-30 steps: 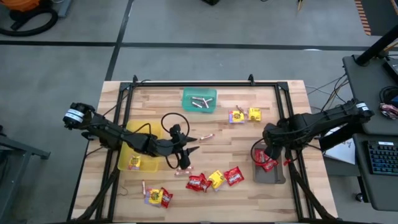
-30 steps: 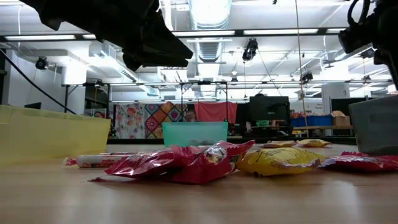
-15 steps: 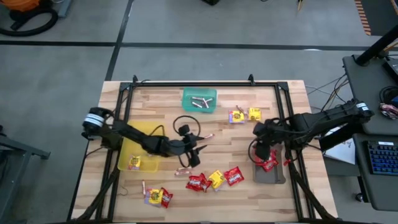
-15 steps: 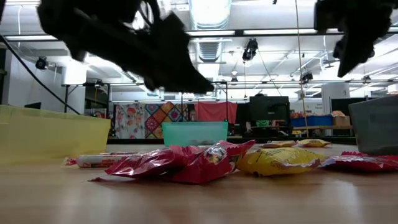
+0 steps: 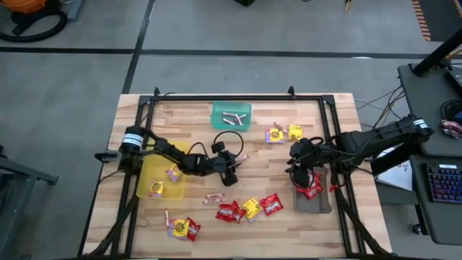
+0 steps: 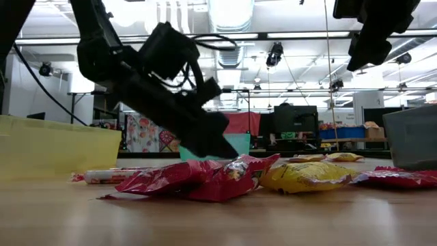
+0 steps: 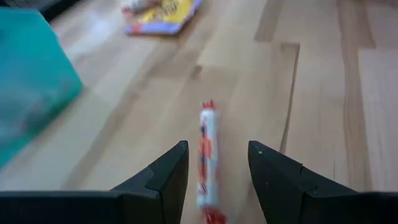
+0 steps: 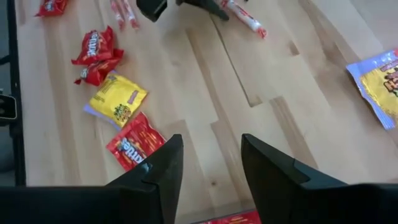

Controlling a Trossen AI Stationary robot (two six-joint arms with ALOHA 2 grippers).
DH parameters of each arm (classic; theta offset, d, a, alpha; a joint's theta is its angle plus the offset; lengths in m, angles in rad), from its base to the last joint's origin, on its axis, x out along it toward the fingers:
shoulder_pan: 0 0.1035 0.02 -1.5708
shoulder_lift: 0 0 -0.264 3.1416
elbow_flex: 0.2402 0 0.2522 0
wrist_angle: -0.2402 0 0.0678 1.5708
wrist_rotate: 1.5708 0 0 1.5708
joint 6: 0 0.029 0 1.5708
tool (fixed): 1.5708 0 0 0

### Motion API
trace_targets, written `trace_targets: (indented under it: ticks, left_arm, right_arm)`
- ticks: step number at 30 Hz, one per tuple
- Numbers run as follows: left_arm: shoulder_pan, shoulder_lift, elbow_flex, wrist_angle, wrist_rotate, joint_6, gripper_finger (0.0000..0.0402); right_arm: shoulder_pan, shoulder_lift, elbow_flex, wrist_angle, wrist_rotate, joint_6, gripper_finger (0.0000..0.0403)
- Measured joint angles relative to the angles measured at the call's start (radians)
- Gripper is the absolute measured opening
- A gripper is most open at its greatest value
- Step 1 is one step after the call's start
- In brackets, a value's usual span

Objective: Sort candy
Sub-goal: Put the white candy into the green bin

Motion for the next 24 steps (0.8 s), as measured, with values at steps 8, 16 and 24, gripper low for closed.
trace_targets:
  ticks: [8,16,24]
  left_arm:
    - [0.003,0.024,-0.007,0.0,0.005,-0.003,0.0112]
    - [0.009,0.02,-0.018,0.002,0.005,-0.044,0.0015]
    - [0.014,-0.156,-0.026,-0.033,0.024,-0.03,0.0008]
  right_arm:
    - [0.0,0.0,0.0,0.004,0.039,-0.008,0.0153]
    - [0.0,0.0,-0.02,0.174,0.121,-0.179,0.0143]
    - [0.0,0.0,-0.08,0.505,0.261,-0.422,0.0131]
